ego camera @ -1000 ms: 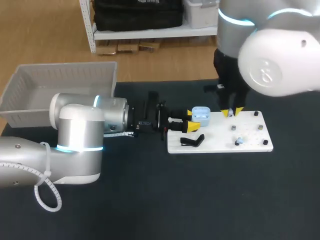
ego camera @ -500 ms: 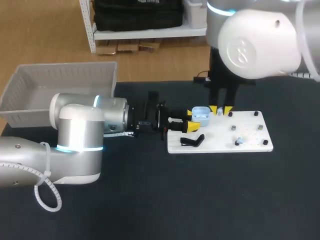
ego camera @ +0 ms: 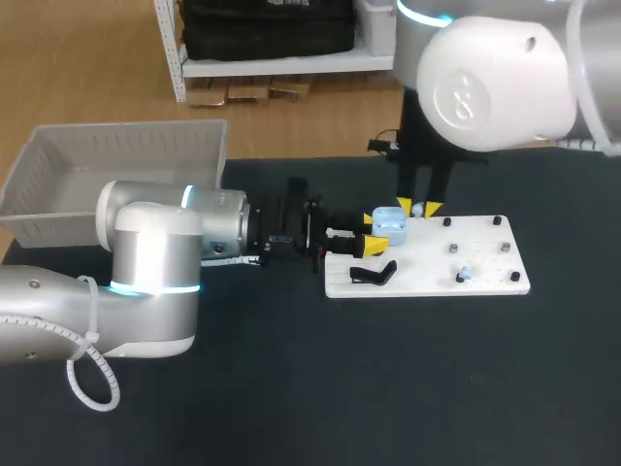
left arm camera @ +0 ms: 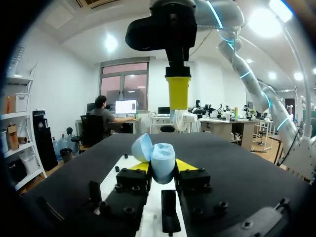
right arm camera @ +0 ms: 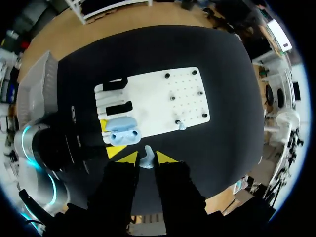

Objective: Pick up each earbud case from the left stands, insert the matching earbuds, close the lid, and place the case in the box.

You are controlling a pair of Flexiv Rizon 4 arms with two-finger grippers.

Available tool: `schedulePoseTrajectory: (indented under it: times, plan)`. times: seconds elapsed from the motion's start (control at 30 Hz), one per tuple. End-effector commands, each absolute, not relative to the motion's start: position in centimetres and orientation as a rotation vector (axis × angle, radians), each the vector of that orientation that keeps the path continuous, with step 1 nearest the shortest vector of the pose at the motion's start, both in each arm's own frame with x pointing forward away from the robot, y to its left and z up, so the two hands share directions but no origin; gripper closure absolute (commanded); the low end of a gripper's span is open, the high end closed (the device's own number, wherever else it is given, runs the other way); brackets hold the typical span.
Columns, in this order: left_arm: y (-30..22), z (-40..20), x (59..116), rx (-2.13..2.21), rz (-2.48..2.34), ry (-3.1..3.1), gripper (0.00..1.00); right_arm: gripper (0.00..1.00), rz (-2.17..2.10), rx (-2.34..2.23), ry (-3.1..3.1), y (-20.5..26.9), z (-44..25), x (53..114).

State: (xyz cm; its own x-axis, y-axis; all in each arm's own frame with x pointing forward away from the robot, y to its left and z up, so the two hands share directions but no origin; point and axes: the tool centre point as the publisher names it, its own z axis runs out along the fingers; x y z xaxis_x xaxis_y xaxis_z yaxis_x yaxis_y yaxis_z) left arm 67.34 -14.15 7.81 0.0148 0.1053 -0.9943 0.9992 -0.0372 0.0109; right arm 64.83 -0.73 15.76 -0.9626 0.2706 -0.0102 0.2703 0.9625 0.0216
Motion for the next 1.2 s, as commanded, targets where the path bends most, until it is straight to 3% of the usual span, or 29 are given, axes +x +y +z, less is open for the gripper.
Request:
schedulePoseTrajectory:
  times: [0.03,1.2]
  plan:
    - [-14.2,7.8,67.4,1.321,-1.177,1.258,1.00,1.00,0.012,0.549,3.086,0.2,16.1,65.7]
    - [-14.2,7.8,67.4,1.321,-1.177,1.258,1.00,1.00,0.000,0.756,3.148,1.1,14.0,65.9]
